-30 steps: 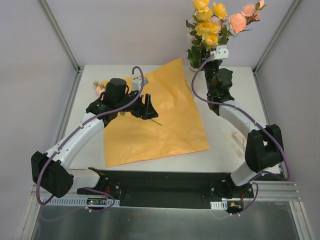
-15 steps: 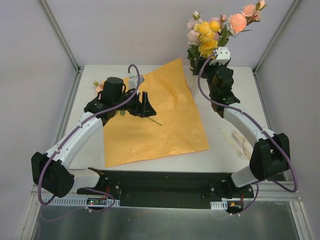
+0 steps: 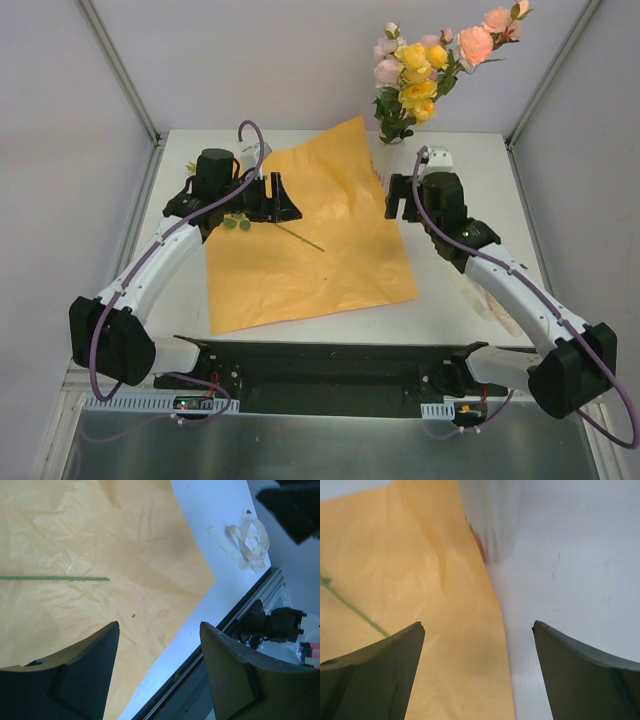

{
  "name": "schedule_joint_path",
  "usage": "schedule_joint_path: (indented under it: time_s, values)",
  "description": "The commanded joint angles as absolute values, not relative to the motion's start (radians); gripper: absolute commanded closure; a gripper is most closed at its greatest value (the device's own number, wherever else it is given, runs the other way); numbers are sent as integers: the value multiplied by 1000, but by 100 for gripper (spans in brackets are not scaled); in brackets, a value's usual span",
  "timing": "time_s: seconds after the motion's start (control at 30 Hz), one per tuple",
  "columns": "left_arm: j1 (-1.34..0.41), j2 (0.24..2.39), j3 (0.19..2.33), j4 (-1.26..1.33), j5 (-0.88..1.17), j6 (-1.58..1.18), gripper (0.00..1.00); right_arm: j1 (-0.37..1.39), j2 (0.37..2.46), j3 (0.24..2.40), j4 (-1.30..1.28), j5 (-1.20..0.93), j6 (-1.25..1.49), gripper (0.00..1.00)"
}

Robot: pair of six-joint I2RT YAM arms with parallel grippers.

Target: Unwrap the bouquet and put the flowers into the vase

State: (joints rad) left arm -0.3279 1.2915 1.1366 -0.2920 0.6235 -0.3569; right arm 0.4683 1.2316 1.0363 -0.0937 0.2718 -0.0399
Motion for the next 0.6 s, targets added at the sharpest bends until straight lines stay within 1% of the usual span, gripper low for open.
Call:
schedule_joint_path:
  time_s: [0.0, 0.07, 0.1, 0.17, 0.2, 0.23, 0.33, 0.53, 0.57]
  values:
    - [-279, 1345, 1146, -259, 650, -423, 35, 514, 1117, 950, -302, 233, 35, 7]
    - [-249, 1388, 1144, -256, 667, -465, 36, 531, 1088, 898, -331, 139, 101, 8]
    - [-235, 1405, 1140, -252, 666, -485, 36, 540, 1077, 835, -339, 111, 121, 8]
    - [-198, 1460, 1132, -253, 646, -544, 36, 589, 1039, 770, -334, 77, 194, 9]
    - [-184, 1480, 1118, -253, 635, -566, 36, 613, 1022, 699, -309, 77, 222, 9]
    - [-172, 1518, 1112, -252, 627, -604, 37, 665, 1002, 669, -295, 78, 242, 9]
    - [-135, 1584, 1095, -253, 577, -646, 38, 759, 924, 586, -264, 132, 307, 9]
    - [-123, 1675, 1091, -233, 497, -682, 37, 839, 787, 598, -373, 236, 301, 9]
    - [-120, 1678, 1083, -219, 483, -701, 37, 845, 740, 604, -392, 262, 299, 9]
